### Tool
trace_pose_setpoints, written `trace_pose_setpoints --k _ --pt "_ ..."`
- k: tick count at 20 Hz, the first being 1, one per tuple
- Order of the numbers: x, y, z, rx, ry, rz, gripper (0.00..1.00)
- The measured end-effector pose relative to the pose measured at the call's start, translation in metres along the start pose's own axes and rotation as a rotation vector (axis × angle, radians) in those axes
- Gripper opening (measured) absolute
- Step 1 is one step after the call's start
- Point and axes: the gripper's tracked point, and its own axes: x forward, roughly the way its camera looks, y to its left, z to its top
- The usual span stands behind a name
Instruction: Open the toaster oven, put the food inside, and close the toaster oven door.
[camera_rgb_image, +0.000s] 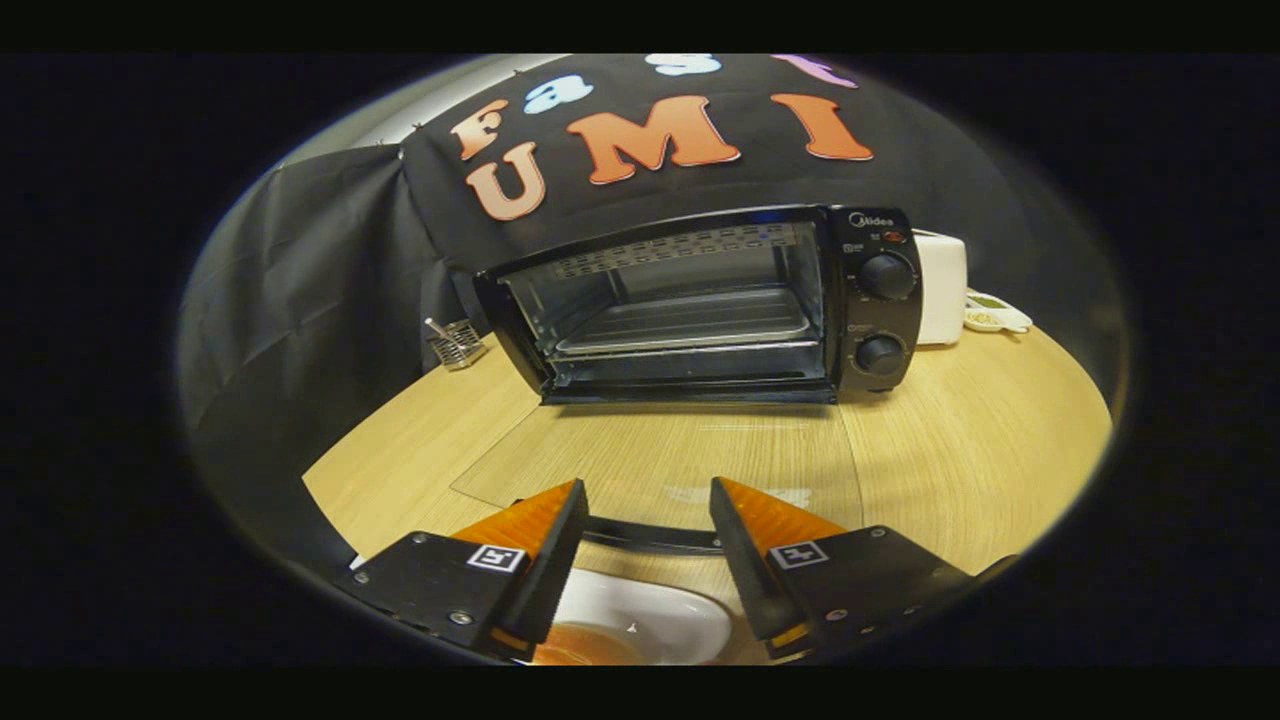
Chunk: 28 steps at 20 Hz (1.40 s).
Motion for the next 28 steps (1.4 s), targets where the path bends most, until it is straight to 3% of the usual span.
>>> trace_pose_setpoints --k 4,10,18,26,28 --pt "-0.025 0.013 -0.003 -0.031 -0.008 0.049 0.87" --pt "-0.069 0.037 -0.041 -0.137 0.053 0.143 0.97" --pt "-0.100 0.038 -0.093 -0.153 0.167 0.138 0.97" --pt "-0.090 0.037 -0.116 -0.256 0.210 0.081 0.96" --pt "-0.090 0.037 -0.112 -0.273 0.198 0.067 0.91"
